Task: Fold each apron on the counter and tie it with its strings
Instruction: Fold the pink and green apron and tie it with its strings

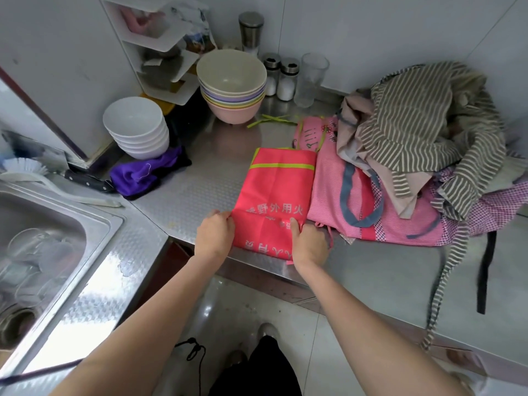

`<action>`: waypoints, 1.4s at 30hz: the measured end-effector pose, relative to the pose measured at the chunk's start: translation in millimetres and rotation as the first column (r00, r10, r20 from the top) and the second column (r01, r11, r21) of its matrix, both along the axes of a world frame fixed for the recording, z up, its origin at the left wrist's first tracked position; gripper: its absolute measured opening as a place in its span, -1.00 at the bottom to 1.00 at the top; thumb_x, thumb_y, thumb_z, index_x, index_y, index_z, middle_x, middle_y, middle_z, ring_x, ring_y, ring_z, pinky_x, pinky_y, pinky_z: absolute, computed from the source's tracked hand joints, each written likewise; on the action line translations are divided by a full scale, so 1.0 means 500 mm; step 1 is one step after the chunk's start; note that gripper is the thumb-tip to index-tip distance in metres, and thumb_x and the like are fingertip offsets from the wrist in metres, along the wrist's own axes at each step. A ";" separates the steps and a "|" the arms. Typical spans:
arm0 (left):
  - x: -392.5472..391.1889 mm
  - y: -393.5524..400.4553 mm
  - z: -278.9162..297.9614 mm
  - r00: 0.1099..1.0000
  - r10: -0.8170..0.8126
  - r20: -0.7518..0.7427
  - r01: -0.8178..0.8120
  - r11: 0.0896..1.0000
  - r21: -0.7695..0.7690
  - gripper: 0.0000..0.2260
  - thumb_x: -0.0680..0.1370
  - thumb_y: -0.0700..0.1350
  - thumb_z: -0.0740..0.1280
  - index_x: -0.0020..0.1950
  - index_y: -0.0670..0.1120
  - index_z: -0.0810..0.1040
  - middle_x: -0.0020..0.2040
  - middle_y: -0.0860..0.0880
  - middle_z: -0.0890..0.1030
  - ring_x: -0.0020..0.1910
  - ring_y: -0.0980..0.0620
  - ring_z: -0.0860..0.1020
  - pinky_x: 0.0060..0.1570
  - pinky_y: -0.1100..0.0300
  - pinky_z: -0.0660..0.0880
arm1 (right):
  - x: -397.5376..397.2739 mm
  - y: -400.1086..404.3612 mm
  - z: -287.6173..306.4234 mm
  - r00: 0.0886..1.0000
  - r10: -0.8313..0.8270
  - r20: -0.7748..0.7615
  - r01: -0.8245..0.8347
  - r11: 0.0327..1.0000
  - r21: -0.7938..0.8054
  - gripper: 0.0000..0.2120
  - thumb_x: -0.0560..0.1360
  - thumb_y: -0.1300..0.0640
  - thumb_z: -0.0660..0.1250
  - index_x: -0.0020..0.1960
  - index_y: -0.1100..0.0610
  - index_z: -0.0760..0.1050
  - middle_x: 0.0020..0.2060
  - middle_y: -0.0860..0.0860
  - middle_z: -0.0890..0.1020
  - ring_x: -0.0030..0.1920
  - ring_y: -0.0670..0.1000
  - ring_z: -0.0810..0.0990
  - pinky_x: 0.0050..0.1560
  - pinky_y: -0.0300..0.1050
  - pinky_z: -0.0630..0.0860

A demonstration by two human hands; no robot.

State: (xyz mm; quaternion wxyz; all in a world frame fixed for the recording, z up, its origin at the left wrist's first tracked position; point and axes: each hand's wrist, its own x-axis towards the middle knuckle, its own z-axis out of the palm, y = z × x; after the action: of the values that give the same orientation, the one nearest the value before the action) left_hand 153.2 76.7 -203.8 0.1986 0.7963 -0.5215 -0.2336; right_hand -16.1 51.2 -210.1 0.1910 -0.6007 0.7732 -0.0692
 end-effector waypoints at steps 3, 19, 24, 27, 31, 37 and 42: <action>-0.007 -0.013 0.011 0.994 0.099 -0.047 -0.101 0.994 -0.039 -0.78 0.56 -0.11 0.27 0.09 -0.20 0.59 0.05 -0.19 0.58 0.02 -0.20 0.55 0.02 0.06 0.42 | 0.004 0.003 0.007 1.000 -0.010 -0.009 0.010 1.000 0.002 -0.51 0.62 -0.10 0.05 0.09 0.29 0.52 0.02 0.21 0.61 0.07 0.19 0.57 -0.07 -0.03 0.46; -0.019 -0.009 -0.030 0.989 -0.091 0.119 0.096 0.995 -0.034 -0.87 0.62 -0.20 0.09 0.12 -0.21 0.33 0.08 -0.19 0.48 -0.09 -0.30 0.52 -0.16 -0.05 0.38 | 0.007 -0.024 0.003 0.997 -0.028 -0.073 0.036 0.993 0.113 -0.51 0.65 -0.05 -0.03 0.13 0.28 0.53 0.05 0.18 0.63 0.08 0.15 0.60 -0.07 -0.09 0.46; -0.001 -0.016 -0.035 0.986 -0.147 0.080 0.148 0.989 -0.002 -0.87 0.60 -0.23 0.11 0.12 -0.22 0.31 0.02 -0.22 0.53 -0.06 -0.28 0.52 -0.14 -0.02 0.36 | 0.004 -0.011 0.011 0.994 -0.011 -0.110 0.016 0.999 0.037 -0.61 0.63 -0.03 0.03 0.17 0.24 0.44 0.03 0.17 0.62 0.05 0.15 0.60 -0.12 -0.07 0.46; 0.002 -0.022 -0.030 0.965 -0.234 0.116 0.229 0.972 0.055 -0.84 0.59 -0.25 0.09 0.17 -0.22 0.29 0.03 -0.24 0.52 -0.04 -0.30 0.52 -0.11 -0.06 0.38 | -0.005 -0.007 0.026 0.928 0.307 -0.212 -0.341 0.929 -0.147 -0.61 0.58 0.05 0.16 0.36 0.15 0.25 0.26 0.15 0.41 0.22 0.15 0.45 0.02 -0.01 0.46; 0.000 -0.017 -0.021 0.925 -0.331 0.185 0.318 0.943 0.097 -0.77 0.59 -0.29 0.10 0.25 -0.18 0.29 0.15 -0.18 0.40 -0.06 -0.31 0.53 -0.10 -0.10 0.42 | -0.022 -0.011 0.026 0.596 0.785 -0.172 -0.789 0.612 0.060 -0.41 0.58 -0.11 0.11 0.53 0.05 0.03 0.52 0.02 0.05 0.50 0.07 0.00 0.47 0.10 -0.04; 0.015 0.005 -0.033 0.838 -0.461 0.293 0.480 0.877 0.006 -0.66 0.46 -0.45 0.21 0.20 -0.24 0.45 0.20 -0.21 0.40 0.10 -0.22 0.40 0.00 -0.04 0.52 | -0.055 0.000 0.011 0.569 0.809 -0.152 -0.793 0.588 0.159 -0.25 0.51 -0.15 0.21 0.55 0.01 -0.10 0.50 0.08 0.02 0.48 0.10 0.00 0.47 0.06 -0.10; 0.046 -0.001 -0.027 0.810 -0.558 0.182 0.566 0.824 0.007 -0.63 0.45 -0.44 0.18 0.23 -0.24 0.48 0.25 -0.14 0.44 0.13 -0.14 0.47 0.08 0.08 0.43 | -0.049 -0.007 0.018 0.567 0.803 -0.183 -0.777 0.595 0.203 -0.18 0.39 -0.05 0.30 0.54 0.00 -0.04 0.41 0.08 0.13 0.39 0.13 0.12 0.41 0.08 0.09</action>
State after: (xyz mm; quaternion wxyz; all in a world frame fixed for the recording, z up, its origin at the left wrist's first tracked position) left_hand 176.1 76.1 -217.1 0.0928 0.6190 -0.7543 -0.1983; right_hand -40.6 47.8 -201.2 0.1302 -0.8760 0.4428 0.1399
